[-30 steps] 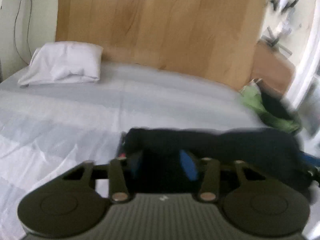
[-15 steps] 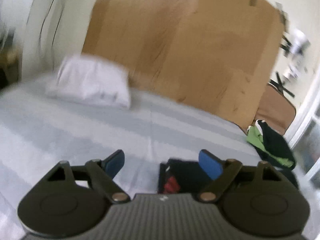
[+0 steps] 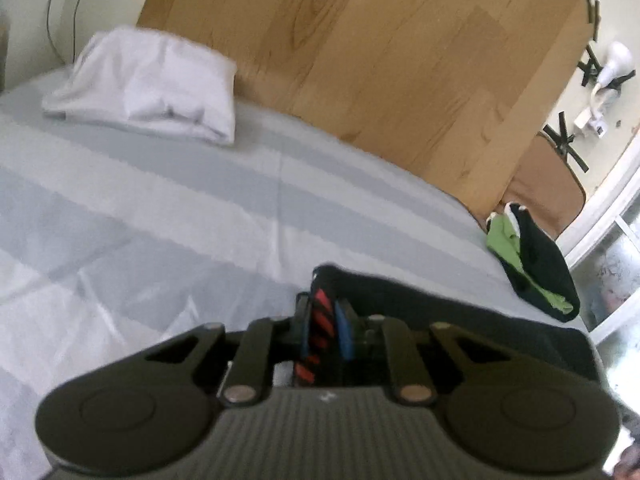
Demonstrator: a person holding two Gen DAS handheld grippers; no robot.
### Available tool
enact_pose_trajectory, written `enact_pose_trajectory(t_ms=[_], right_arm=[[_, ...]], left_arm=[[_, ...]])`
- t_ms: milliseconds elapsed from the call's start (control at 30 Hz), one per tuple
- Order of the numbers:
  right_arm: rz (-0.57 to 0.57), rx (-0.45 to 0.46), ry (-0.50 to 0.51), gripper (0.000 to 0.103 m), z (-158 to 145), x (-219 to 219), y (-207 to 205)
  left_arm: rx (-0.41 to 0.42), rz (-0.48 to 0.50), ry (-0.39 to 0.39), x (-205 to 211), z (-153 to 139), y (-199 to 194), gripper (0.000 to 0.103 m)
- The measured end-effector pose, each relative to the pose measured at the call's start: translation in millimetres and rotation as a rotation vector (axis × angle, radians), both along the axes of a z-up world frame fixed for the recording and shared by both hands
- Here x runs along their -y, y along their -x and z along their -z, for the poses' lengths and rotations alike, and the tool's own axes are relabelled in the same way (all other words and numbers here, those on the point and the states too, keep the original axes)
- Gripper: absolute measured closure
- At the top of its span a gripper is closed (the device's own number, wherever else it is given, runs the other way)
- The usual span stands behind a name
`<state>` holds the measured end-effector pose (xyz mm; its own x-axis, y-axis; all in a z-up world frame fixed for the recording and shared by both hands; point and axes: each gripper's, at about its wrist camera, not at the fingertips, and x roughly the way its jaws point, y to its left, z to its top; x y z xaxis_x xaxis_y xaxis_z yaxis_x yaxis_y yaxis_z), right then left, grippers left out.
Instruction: Fold small clothes
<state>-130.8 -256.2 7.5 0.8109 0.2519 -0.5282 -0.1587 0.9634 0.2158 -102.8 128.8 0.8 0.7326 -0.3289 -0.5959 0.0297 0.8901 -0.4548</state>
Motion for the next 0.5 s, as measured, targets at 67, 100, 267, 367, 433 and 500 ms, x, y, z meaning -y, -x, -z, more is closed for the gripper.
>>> enact_pose_trajectory(t_ms=[67, 100, 267, 367, 433, 500], right_arm=[[0.01, 0.025, -0.067, 0.072, 3.2, 9.1, 1.2], [0.01, 0.02, -0.086, 0.068, -1.5, 11.1, 1.9], [0.019, 0.155, -0.094, 0.057, -34.6, 14.3, 12.3], [-0.083, 0.192, -0.159, 0.058, -45.1, -6.5, -1.7], [-0.184, 0.176, -0.181, 0.058, -44.0, -36.6, -14.4], [-0.286, 0.136, -0.18, 0.061, -36.4, -67.3, -28.6]], left_arm=[[0.004, 0.005, -0.015, 0.0, -3.3, 7.1, 0.082], [0.01, 0.004, -0.014, -1.8, -6.6, 11.7, 0.079], [0.116, -0.004, 0.042, -13.2, -35.7, 38.9, 0.071], [0.169, 0.062, 0.075, 4.3, -49.5, 38.5, 0.071], [0.182, 0.122, 0.076, 27.0, -51.7, 34.1, 0.07], [0.175, 0.175, 0.077, 48.4, -49.1, 29.2, 0.069]])
